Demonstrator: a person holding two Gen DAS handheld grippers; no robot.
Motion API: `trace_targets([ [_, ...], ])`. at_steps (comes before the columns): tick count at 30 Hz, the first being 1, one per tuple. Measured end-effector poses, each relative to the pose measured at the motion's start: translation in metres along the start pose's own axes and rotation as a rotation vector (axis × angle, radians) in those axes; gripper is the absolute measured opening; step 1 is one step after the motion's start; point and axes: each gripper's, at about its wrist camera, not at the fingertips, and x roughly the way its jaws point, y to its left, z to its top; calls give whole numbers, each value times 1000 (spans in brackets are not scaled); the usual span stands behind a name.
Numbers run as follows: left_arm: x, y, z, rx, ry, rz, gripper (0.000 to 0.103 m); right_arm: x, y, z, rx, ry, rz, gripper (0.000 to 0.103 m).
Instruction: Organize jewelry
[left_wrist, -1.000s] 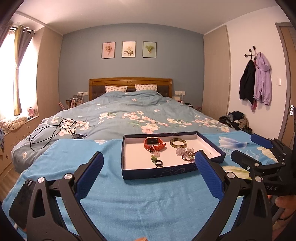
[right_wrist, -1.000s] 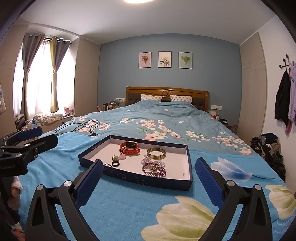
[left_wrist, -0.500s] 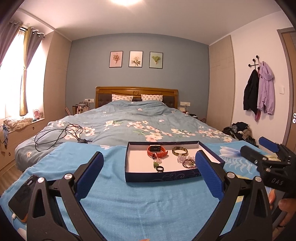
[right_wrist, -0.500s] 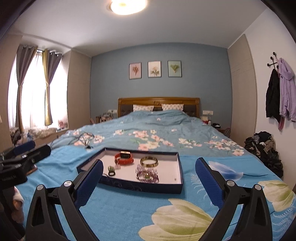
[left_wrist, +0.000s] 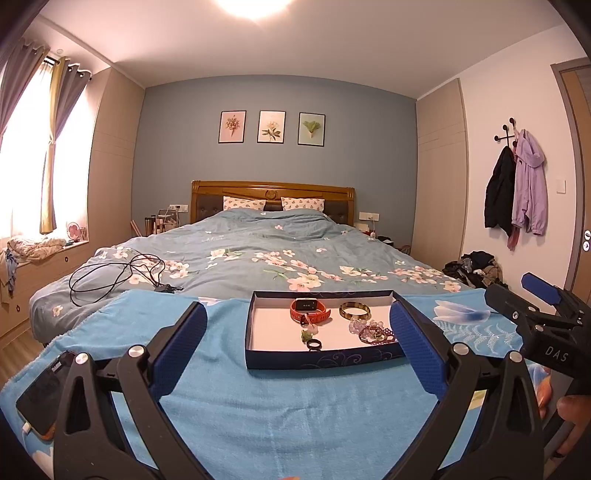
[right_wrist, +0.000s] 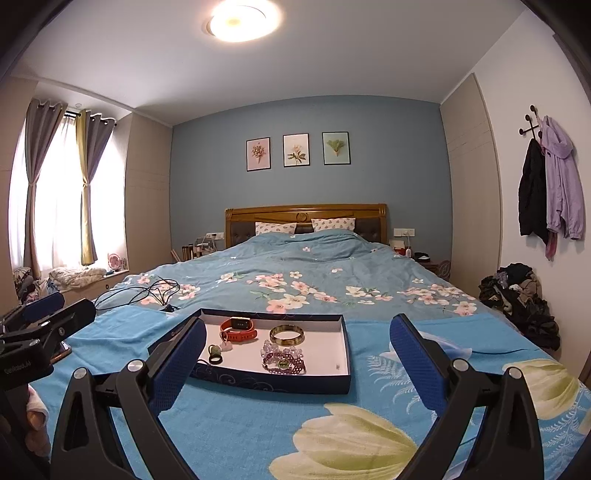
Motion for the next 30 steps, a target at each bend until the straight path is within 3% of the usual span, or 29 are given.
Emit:
trace_targets([
  [30,2,-1,-3,-1,11,-6,97,-1,-3,0,11,3,7,96],
])
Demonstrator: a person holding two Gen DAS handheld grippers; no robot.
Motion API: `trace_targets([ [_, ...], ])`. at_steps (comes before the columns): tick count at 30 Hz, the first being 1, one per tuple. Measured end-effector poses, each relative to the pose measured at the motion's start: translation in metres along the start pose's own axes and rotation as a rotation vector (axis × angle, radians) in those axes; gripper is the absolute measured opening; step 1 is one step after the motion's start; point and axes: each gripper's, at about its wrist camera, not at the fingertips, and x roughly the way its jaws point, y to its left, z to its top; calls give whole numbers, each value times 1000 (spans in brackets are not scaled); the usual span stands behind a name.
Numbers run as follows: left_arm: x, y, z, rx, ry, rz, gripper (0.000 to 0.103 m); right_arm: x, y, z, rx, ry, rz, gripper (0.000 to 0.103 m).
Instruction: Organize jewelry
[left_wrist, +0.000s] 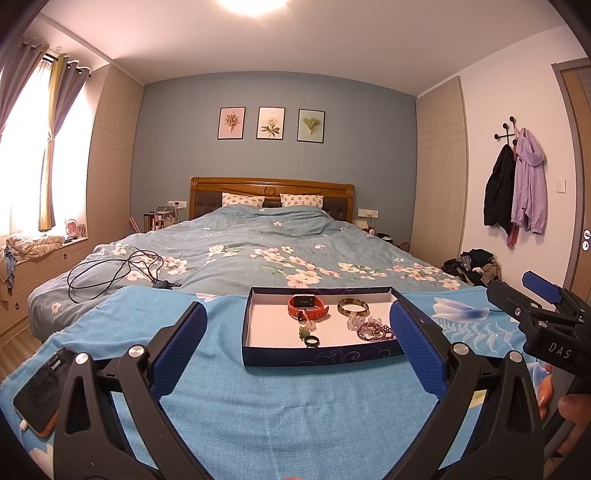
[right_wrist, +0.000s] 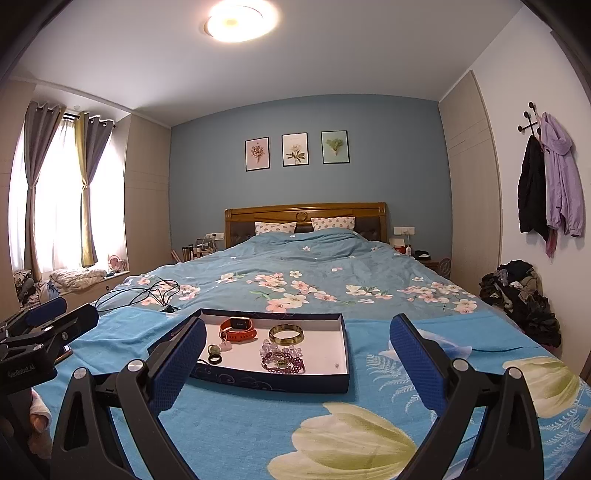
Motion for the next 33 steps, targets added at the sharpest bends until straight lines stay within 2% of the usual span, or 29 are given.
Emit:
trace_targets([
  [33,5,-1,1,0,1,-10,97,-1,4,0,-2,2,-4,96],
])
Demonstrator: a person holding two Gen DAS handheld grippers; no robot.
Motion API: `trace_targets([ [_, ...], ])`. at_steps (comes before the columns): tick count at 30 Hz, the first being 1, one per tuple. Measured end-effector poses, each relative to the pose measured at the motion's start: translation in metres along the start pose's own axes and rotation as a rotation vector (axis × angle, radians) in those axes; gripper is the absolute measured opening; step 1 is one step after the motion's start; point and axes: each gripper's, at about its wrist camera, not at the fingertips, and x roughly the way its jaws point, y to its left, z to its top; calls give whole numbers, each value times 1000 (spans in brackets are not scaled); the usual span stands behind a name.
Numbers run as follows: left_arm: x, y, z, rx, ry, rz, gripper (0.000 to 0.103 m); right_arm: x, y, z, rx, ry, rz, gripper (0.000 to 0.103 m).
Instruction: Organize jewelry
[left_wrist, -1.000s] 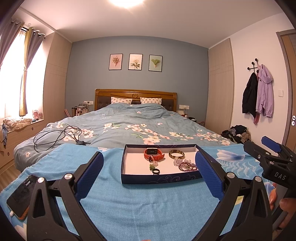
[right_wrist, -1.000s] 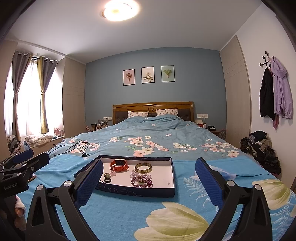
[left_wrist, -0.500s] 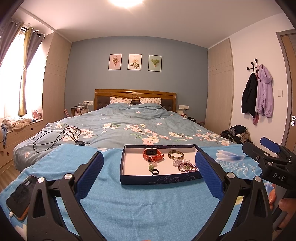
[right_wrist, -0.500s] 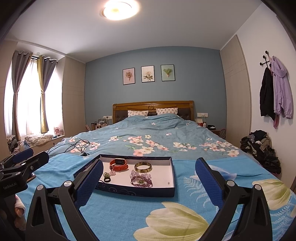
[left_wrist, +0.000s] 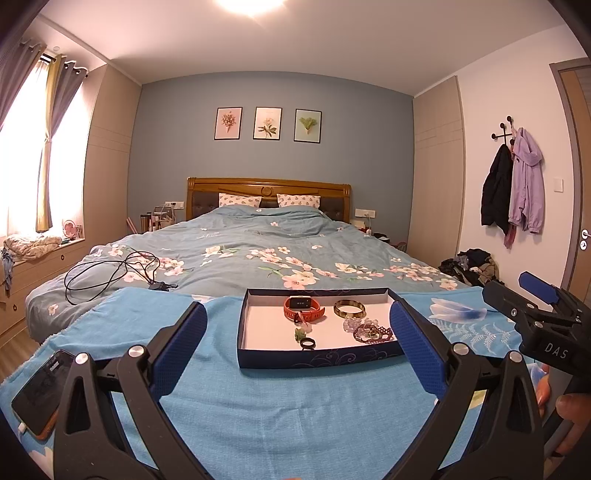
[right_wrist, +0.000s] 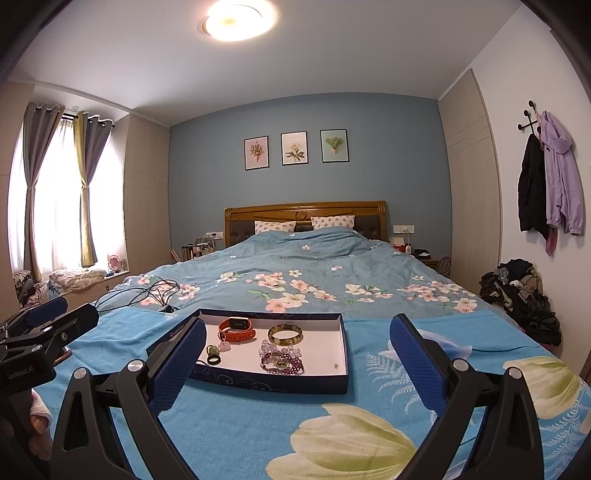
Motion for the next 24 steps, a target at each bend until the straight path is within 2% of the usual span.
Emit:
trace_targets([
  [24,0,0,0,1,1,1,97,3,0,1,1,2,-2,96],
])
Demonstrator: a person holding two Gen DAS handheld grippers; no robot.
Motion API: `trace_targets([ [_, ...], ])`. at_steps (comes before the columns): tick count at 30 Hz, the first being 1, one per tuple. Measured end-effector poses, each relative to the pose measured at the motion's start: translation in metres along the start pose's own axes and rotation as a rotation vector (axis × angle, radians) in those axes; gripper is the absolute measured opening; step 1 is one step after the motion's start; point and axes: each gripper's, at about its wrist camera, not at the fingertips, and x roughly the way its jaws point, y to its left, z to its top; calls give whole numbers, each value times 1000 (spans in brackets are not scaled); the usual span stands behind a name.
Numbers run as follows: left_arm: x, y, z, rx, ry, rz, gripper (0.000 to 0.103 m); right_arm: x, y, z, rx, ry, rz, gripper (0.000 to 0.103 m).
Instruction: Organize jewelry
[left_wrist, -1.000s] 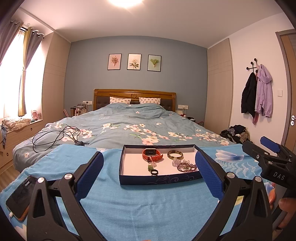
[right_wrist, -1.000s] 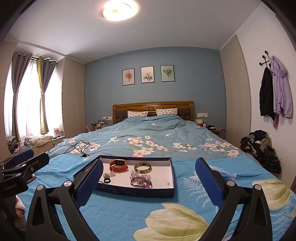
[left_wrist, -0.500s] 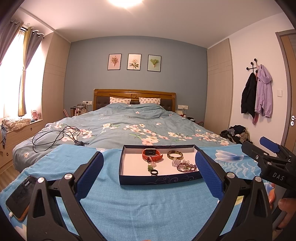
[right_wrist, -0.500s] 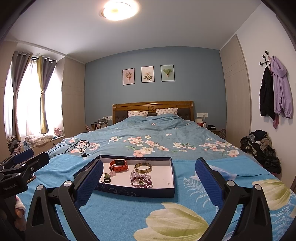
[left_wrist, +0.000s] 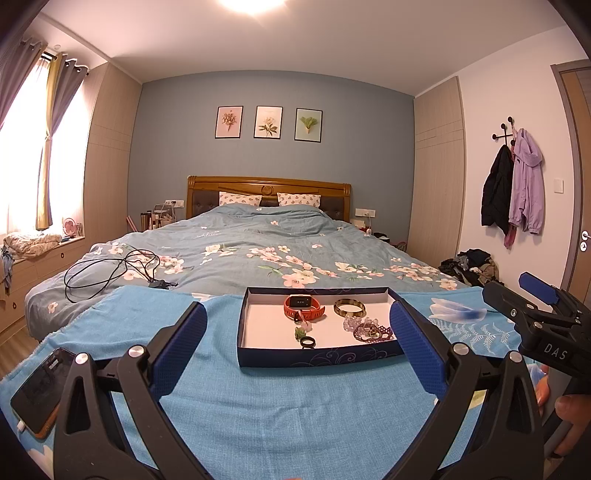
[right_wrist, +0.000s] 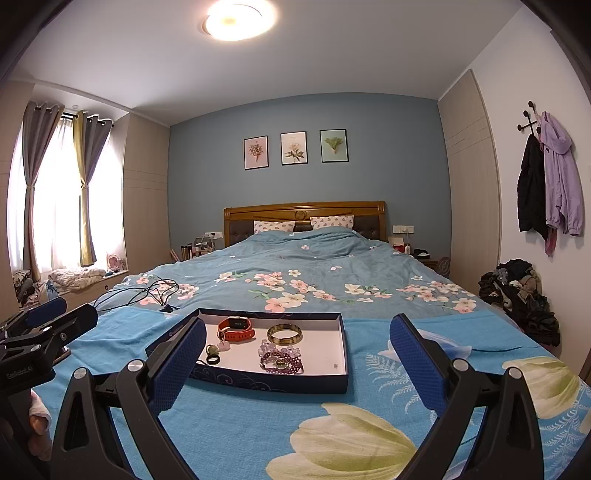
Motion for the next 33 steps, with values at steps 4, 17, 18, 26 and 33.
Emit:
trace_targets([
  [4,0,0,0,0,0,0,97,0,1,0,0,1,1,96],
  [17,0,0,0,1,2,-1,97,1,0,0,0,2,2,96],
  [18,0,0,0,0,1,-2,97,1,0,0,0,2,1,96],
  [26,0,0,0,0,2,-2,97,1,0,-1,0,3,2,96],
  [33,1,-2,-1,0,2,-3,97,1,-1,-1,0,3,2,96],
])
